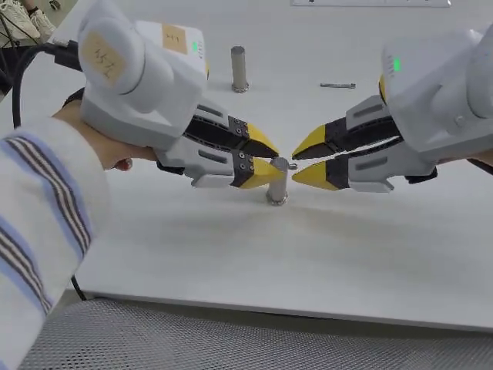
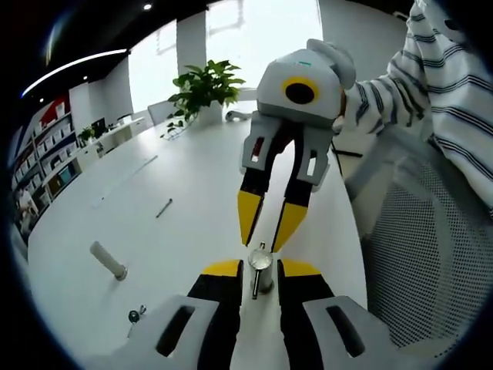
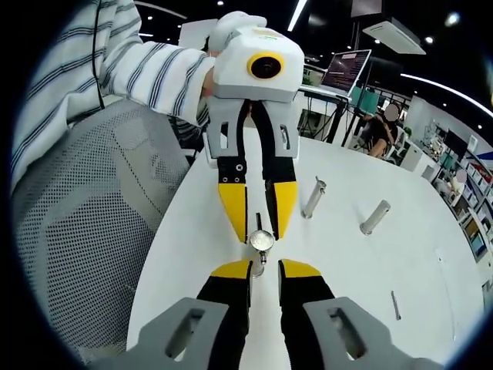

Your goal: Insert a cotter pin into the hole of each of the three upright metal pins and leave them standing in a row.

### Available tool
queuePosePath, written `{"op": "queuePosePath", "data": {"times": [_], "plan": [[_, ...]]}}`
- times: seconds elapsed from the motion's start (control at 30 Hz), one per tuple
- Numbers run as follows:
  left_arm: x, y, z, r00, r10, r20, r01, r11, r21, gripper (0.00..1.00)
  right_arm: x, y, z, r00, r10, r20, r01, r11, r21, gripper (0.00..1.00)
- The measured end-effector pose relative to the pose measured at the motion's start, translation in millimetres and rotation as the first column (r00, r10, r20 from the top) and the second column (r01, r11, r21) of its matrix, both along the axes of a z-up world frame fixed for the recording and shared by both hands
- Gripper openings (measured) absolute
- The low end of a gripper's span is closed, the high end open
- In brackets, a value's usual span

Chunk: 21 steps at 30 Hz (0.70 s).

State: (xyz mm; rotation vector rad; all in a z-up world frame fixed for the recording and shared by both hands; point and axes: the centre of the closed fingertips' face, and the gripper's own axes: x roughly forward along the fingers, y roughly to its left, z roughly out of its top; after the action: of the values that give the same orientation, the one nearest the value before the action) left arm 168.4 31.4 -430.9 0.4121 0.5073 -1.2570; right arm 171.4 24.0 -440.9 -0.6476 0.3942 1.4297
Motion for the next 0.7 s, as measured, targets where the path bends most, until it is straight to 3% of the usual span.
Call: {"op": "queuePosePath", "data": {"times": [0.13, 0.23, 0.3, 0.33, 0.43, 0.5, 0.63, 0.7], "plan": [[-1.5, 8.7, 1.7, 0.999, 0.045, -0.009, -0.046, 0.998, -0.032, 0.28, -1.1, -0.4, 1.8, 0.999, -0.021, -0.030, 0.022, 0.999, 0.048, 0.12], [-10.8, 10.8, 10.0, 0.997, 0.061, -0.050, -0.066, 0.993, -0.097, 0.33, -5.0, 0.8, 1.4, 0.998, -0.023, -0.057, 0.028, 0.996, 0.087, 0.14], [-11.0, 13.5, 13.5, 0.994, 0.089, -0.057, -0.095, 0.988, -0.119, 0.41, -6.4, 1.7, 0.1, 0.997, -0.024, -0.072, 0.031, 0.994, 0.103, 0.15], [-12.4, 13.2, 16.9, 0.992, 0.107, -0.060, -0.115, 0.983, -0.146, 0.47, -6.5, 1.9, -2.1, 0.996, -0.027, -0.082, 0.036, 0.993, 0.114, 0.15], [-14.2, 15.6, 22.1, 0.980, 0.166, -0.112, -0.187, 0.959, -0.211, 0.62, -7.1, 4.2, -0.7, 0.993, -0.038, -0.116, 0.055, 0.986, 0.155, 0.16], [-19.3, 19.7, 22.2, 0.980, 0.166, -0.106, -0.185, 0.960, -0.208, 0.68, -7.4, 5.5, 0.3, 0.990, -0.042, -0.136, 0.066, 0.981, 0.181, 0.17], [-24.4, 29.0, 19.2, 0.971, 0.210, -0.114, -0.230, 0.953, -0.200, 0.77, -6.3, 6.5, -2.1, 0.988, -0.049, -0.148, 0.078, 0.977, 0.199, 0.18], [-25.3, 33.2, 20.1, 0.956, 0.253, -0.147, -0.281, 0.935, -0.218, 0.86, -3.7, 7.4, -5.8, 0.987, -0.059, -0.150, 0.089, 0.975, 0.205, 0.19]]}}
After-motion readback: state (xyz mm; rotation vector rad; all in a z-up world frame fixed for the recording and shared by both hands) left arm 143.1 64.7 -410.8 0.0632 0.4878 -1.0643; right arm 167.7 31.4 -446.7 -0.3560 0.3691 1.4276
